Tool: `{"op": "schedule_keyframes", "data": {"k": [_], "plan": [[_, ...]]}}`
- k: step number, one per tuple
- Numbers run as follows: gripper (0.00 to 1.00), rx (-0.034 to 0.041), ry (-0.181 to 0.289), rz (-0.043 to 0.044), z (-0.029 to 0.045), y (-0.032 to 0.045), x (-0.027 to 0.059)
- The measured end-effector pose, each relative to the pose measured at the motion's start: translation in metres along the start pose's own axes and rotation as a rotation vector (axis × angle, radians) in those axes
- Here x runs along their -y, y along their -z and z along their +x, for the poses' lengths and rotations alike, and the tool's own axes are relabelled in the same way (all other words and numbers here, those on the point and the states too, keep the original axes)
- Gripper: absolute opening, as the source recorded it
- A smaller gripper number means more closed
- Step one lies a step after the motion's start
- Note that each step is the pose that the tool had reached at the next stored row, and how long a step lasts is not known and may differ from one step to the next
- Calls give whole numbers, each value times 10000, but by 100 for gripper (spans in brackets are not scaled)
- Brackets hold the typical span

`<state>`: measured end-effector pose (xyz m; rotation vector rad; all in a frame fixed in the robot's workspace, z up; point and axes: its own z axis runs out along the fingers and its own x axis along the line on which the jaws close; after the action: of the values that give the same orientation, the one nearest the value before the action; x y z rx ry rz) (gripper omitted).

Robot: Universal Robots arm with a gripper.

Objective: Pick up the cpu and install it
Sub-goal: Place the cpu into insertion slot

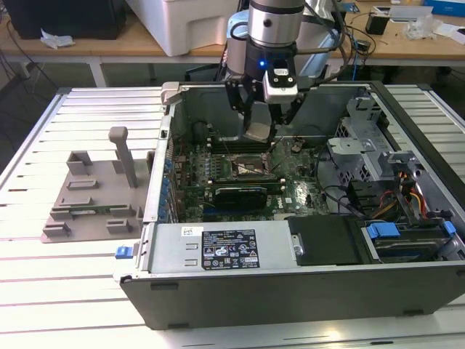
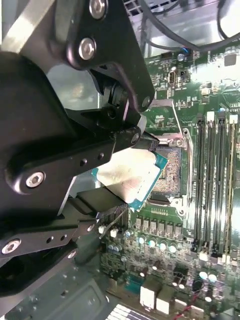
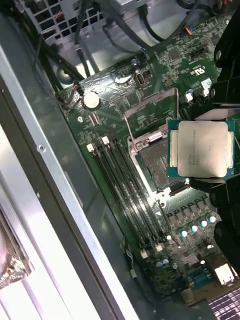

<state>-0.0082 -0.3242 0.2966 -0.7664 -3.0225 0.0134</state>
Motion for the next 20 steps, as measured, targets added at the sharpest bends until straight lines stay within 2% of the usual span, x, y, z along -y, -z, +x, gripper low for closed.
{"op": "schedule_keyframes", "data": {"k": [7, 14, 20], "plan": [[55, 17, -1169, 36, -1, 0, 0], [55, 30, -2099, 65, -1, 0, 0], [55, 48, -3377, 105, -2, 0, -1]]}}
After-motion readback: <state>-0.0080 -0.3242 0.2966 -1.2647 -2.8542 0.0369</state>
